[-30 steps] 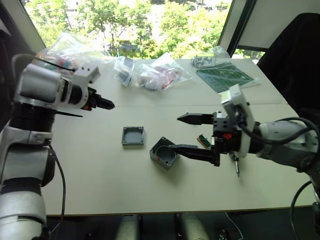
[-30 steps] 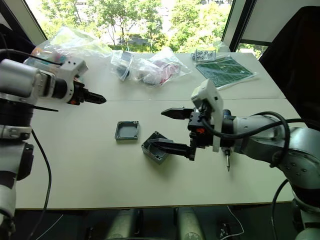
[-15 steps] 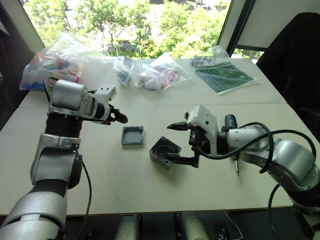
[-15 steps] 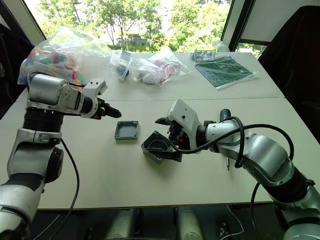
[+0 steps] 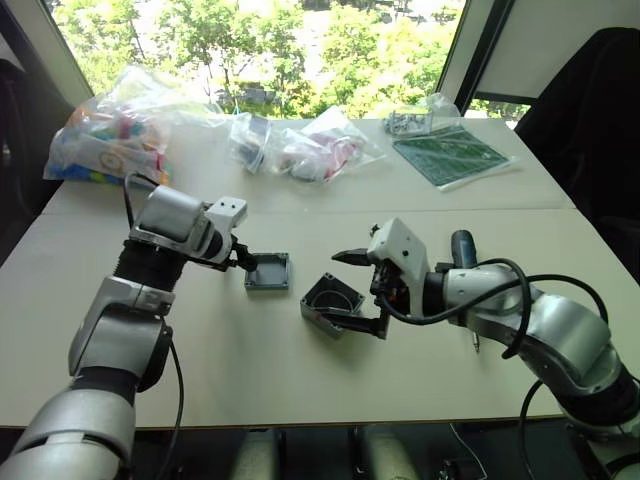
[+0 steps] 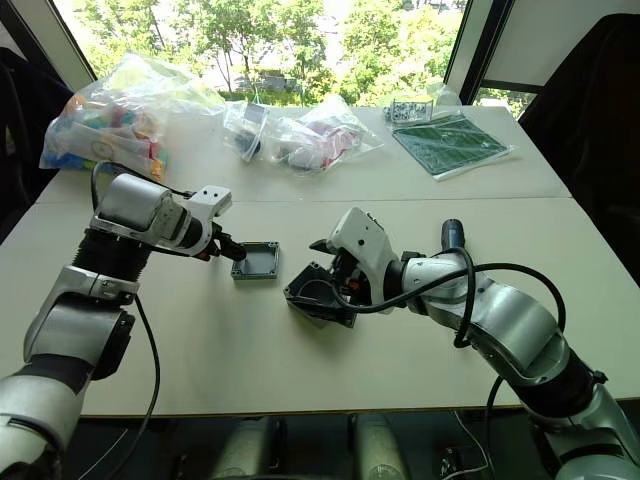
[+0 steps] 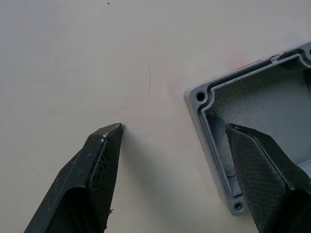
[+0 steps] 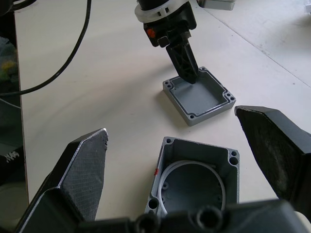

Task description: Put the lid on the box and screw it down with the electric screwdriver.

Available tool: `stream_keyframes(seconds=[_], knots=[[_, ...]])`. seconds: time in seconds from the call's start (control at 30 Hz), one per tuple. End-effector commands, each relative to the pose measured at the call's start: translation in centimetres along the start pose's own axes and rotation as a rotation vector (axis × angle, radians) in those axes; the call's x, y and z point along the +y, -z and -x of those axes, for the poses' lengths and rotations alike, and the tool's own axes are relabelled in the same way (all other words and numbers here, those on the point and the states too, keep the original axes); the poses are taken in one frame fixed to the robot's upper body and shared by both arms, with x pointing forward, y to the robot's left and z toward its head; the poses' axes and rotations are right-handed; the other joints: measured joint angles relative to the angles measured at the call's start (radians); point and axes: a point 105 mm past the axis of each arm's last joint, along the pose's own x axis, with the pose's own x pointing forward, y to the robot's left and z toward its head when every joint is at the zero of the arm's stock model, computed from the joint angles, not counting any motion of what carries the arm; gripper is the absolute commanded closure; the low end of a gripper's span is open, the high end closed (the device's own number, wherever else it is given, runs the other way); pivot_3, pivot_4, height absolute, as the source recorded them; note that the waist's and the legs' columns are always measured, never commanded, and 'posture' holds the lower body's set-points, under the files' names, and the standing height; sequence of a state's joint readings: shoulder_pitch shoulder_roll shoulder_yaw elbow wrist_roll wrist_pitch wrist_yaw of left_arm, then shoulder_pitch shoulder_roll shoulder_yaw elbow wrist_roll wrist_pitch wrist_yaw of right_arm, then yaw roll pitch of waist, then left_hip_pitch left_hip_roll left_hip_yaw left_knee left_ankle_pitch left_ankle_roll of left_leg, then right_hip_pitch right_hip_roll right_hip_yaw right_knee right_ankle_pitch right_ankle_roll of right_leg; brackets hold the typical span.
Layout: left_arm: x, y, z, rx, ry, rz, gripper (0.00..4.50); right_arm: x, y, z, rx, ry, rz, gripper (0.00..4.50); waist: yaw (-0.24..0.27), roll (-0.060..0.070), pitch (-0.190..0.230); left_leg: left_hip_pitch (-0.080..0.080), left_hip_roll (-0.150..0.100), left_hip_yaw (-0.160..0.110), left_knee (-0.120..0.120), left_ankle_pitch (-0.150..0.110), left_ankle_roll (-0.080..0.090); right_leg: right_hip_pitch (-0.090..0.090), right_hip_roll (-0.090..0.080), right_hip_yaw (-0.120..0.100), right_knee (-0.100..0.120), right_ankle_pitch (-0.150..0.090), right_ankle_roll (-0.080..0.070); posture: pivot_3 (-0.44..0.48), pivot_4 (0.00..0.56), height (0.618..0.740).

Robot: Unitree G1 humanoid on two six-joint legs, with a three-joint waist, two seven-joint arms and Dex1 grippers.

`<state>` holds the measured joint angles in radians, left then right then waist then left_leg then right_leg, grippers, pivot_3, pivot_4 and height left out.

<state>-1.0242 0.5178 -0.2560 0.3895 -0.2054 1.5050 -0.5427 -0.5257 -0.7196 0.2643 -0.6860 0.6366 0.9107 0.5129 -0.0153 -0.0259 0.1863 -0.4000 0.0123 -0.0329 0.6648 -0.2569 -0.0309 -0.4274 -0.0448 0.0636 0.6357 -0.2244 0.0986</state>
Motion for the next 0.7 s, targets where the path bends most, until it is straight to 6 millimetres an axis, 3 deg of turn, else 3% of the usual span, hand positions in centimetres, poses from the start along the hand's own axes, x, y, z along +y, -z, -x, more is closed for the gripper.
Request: stream_keyframes(seconds=[0.03,0.2,0.43,0.53,0.6,0.7], knots=[[-0.4,1.4,-1.4,0.054,0.012,-0.002,2.60,-0.2,-1.1,0.3,-0.033,0.030,0.045,0.00,0.002,0.000,0.000,0.001,0.000,0.000,0.000,0.000,0.000,0.001,0.000,0.000,0.000,0.000,0.000,0.000,0.150,0.740],[-0.5,1.6,-1.4,0.052,0.015,0.010,4.43,-0.5,-0.5,0.6,-0.010,0.053,0.033,0.00,-0.001,0.000,-0.001,0.004,0.000,0.000,-0.001,0.000,0.000,0.004,0.000,0.000,-0.001,0.000,0.000,0.000,0.150,0.740],[0.1,1.8,-1.0,0.013,0.006,0.051,4.43,-1.4,-0.2,1.1,-0.070,0.094,-0.108,0.00,-0.002,0.001,-0.001,0.007,0.000,0.000,-0.003,0.000,0.000,0.005,0.000,0.000,-0.001,0.000,0.000,0.000,0.150,0.740],[1.2,-1.0,1.1,-0.247,-0.029,-0.043,4.43,-3.8,-0.4,1.6,-0.213,0.178,-0.332,0.00,-0.008,0.001,-0.001,0.008,0.001,0.001,-0.004,0.000,0.000,0.005,0.000,0.001,-0.001,0.000,0.000,0.000,0.150,0.740],[1.5,-3.5,3.8,-0.494,-0.027,-0.147,4.43,-5.4,-0.5,1.4,-0.284,0.230,-0.460,0.00,-0.005,0.000,0.000,0.008,0.001,0.001,-0.005,0.000,0.000,0.004,0.001,0.001,-0.001,0.000,0.000,0.000,0.150,0.740],[1.1,-5.2,7.2,-0.729,0.029,-0.139,4.43,-6.4,-0.6,0.3,-0.320,0.221,-0.595,0.00,-0.004,-0.001,0.000,0.005,0.003,0.001,-0.006,0.000,0.000,0.001,0.001,0.001,-0.001,0.001,-0.001,0.000,0.150,0.740]])
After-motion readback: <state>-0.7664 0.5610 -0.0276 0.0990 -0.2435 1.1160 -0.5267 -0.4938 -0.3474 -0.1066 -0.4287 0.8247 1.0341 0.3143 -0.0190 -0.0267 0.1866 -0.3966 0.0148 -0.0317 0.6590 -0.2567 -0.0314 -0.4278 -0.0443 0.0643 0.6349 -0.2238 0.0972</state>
